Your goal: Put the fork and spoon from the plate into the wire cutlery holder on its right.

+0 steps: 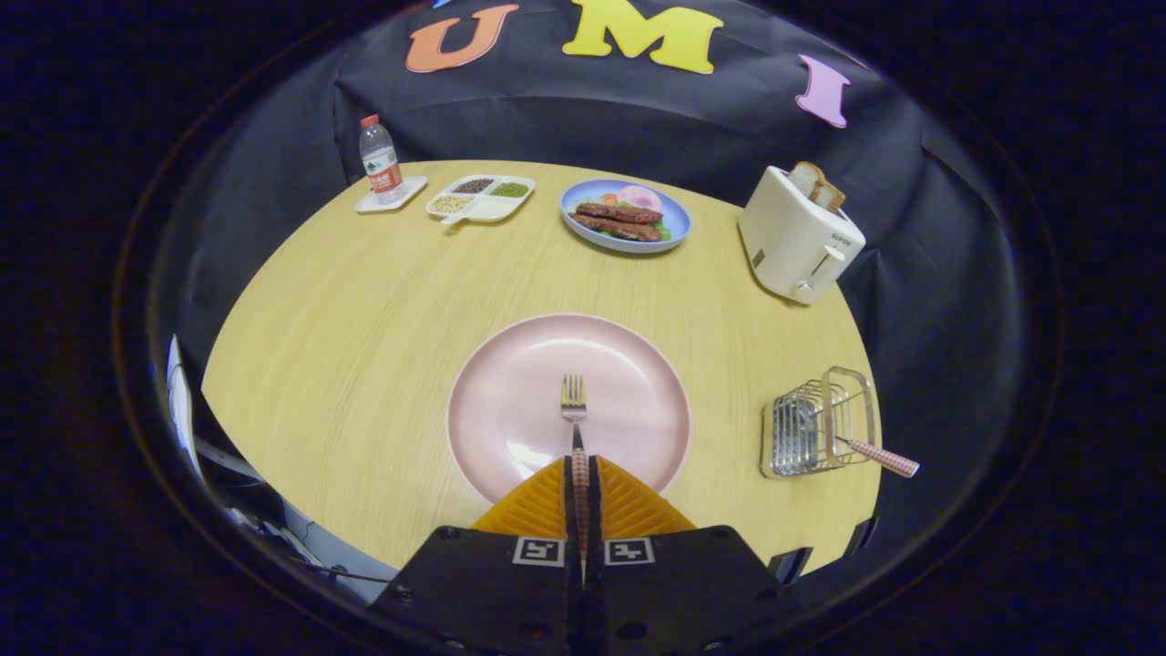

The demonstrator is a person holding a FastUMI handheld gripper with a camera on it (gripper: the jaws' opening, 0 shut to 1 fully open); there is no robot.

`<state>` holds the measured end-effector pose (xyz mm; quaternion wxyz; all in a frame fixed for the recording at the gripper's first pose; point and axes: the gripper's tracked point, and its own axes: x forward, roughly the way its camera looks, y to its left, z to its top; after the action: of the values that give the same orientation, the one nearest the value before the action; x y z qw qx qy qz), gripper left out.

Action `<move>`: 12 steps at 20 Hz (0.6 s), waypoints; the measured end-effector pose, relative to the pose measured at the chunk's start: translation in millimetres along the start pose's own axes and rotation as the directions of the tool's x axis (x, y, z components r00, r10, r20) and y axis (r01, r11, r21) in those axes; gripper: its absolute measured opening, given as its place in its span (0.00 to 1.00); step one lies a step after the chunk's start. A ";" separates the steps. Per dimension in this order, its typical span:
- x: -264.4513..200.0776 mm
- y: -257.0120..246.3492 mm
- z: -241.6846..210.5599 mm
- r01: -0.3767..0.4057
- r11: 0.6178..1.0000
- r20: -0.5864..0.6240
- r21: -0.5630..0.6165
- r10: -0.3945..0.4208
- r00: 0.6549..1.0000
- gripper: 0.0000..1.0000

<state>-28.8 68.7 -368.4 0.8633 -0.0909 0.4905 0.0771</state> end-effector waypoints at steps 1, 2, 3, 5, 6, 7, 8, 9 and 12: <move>-4.0 -6.5 1.1 -0.010 1.000 -0.002 -0.003 0.010 1.000 0.01; -8.8 -12.0 2.5 -0.025 1.000 -0.002 -0.001 0.025 1.000 0.01; -13.5 -18.2 5.7 -0.037 0.999 0.002 0.000 0.037 0.999 0.01; -25.4 -31.6 13.8 -0.053 0.999 0.022 -0.009 0.053 0.998 0.01; -31.6 -39.1 17.6 -0.060 0.998 0.037 -0.010 0.060 0.998 0.01; -37.6 -45.3 20.4 -0.068 0.998 0.046 -0.010 0.068 0.997 0.01; -42.0 -51.2 21.3 -0.078 0.997 0.051 -0.011 0.078 0.996 0.01; -45.1 -56.9 23.0 -0.085 0.996 0.054 -0.011 0.085 0.995 0.01; -55.0 -75.0 28.1 -0.095 0.995 0.081 -0.010 0.095 0.992 0.01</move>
<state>-16.6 -0.1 -300.9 0.8776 -0.0667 0.4585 0.1231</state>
